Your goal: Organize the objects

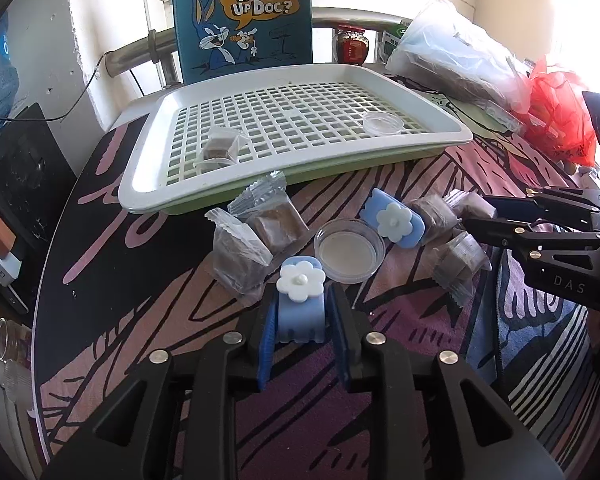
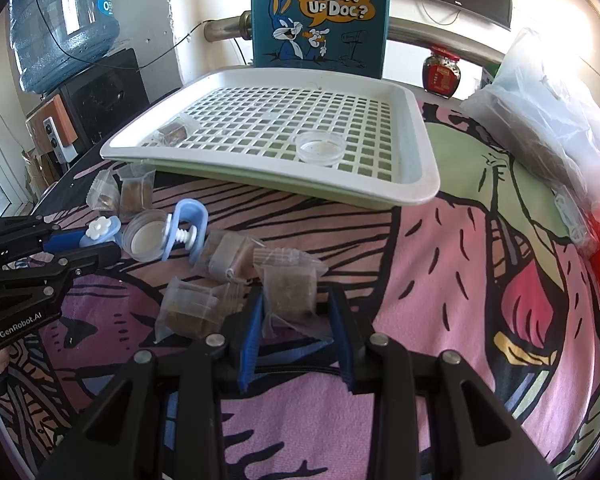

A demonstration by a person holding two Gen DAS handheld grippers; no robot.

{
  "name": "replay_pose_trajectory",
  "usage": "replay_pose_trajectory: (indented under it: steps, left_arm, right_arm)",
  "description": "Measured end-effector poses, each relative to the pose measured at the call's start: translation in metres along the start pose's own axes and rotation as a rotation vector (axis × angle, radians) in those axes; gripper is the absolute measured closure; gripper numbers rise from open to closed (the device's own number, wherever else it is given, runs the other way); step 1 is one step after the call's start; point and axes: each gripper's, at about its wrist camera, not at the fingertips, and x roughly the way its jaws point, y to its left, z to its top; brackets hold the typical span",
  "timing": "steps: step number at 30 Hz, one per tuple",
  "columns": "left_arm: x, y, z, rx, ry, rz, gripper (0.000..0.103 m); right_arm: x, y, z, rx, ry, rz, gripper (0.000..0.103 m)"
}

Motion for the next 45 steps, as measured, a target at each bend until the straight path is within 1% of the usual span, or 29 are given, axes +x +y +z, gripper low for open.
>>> replay_pose_trajectory:
  steps: [1,2,3,5,9,10,11,45]
  left_arm:
    - [0.001,0.0,0.0,-0.001,0.004,0.004,0.056]
    - [0.003,0.001,0.0,-0.007,0.016,0.021,0.028]
    - [0.006,0.004,0.0,-0.024,0.033,0.044,0.014]
    - [0.007,0.012,0.0,-0.064,0.037,0.022,0.012]
    - [0.008,0.008,-0.001,-0.045,0.046,0.036,0.008]
    - [0.009,0.008,-0.001,-0.049,0.052,0.037,0.003]
    - [0.011,0.01,-0.001,-0.057,0.061,0.037,0.001]
    - [0.01,0.011,-0.003,-0.055,0.059,0.036,0.0]
  right_arm:
    - [0.0,0.0,0.0,0.001,0.0,0.001,0.071]
    - [0.0,0.0,0.0,0.001,0.0,0.001,0.071]
    - [0.0,0.0,0.0,0.001,0.0,0.001,0.071]
    - [0.0,0.0,0.0,0.001,0.0,0.001,0.071]
    - [0.0,-0.001,0.0,0.003,0.0,0.004,0.071]
    - [0.0,-0.001,0.0,0.003,0.0,0.004,0.071]
    - [0.0,-0.001,0.0,0.005,-0.001,0.005,0.071]
    - [0.001,-0.001,0.0,0.009,0.0,0.013,0.07]
